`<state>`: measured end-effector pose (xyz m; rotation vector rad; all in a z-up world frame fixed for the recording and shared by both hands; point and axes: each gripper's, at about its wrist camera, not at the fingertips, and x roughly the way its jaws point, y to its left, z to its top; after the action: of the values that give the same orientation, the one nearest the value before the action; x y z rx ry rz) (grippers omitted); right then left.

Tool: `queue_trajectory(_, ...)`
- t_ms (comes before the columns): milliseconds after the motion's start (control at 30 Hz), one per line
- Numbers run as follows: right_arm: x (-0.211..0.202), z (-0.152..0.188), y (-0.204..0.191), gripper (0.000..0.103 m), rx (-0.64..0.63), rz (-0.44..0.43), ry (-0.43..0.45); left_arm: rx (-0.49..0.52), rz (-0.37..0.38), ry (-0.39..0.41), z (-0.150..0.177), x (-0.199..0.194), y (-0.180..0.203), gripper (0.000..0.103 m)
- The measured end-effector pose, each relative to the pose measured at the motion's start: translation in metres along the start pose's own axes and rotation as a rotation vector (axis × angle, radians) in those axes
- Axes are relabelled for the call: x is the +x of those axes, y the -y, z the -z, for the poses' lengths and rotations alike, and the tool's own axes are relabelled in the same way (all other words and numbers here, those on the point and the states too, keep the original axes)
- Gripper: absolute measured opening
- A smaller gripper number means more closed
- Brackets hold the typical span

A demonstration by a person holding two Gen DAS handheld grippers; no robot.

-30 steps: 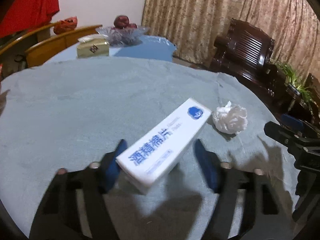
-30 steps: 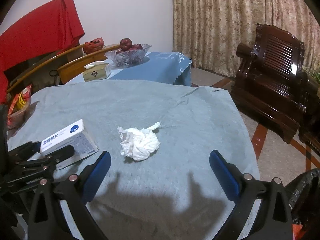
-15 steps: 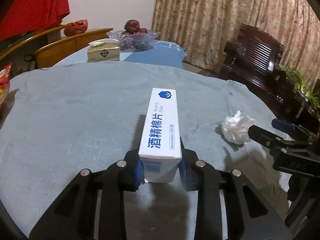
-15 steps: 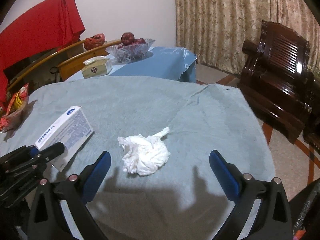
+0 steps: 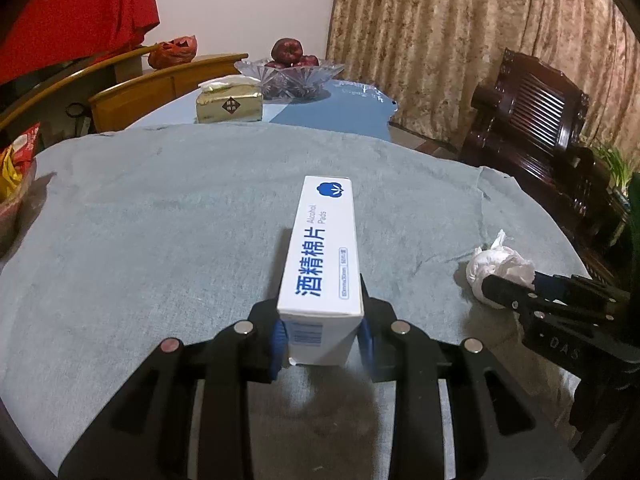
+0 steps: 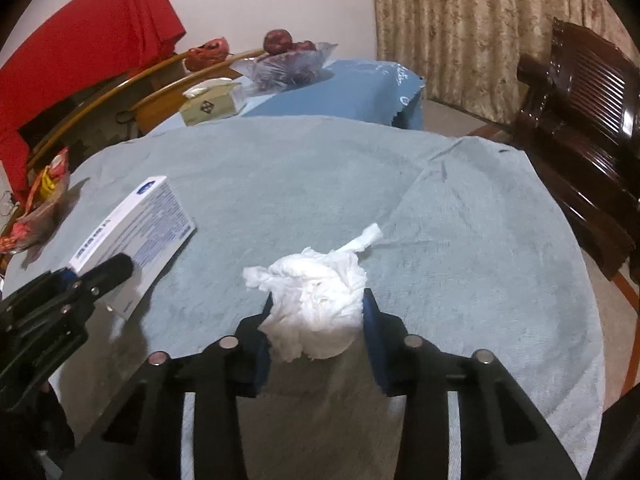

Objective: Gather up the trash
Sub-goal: 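Carry the white box and tissue over the bin with both tools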

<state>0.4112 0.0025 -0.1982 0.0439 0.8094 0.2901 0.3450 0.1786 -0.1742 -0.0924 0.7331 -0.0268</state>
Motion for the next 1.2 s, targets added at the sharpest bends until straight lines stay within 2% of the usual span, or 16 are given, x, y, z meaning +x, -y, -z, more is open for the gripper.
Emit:
queue_trajectory(400, -0.081, -0.007, 0.001, 0.039, 0.010, -0.039, 0.133, 0.013, 0.004, 0.081, -0.008, -0.056, 0.024, 0.028)
queue_trajectory(767, -0.147, 0.003, 0.012, 0.039, 0.000, -0.044, 0.181, 0.001, 0.035, 0.100, -0.004, -0.110, 0.060, 0.028)
queue_trajectory(1200, -0.214, 0.028, 0.027, 0.039, -0.017, -0.051, 0.234, 0.048, 0.066, 0.128, 0.009, -0.155, 0.109, 0.028)
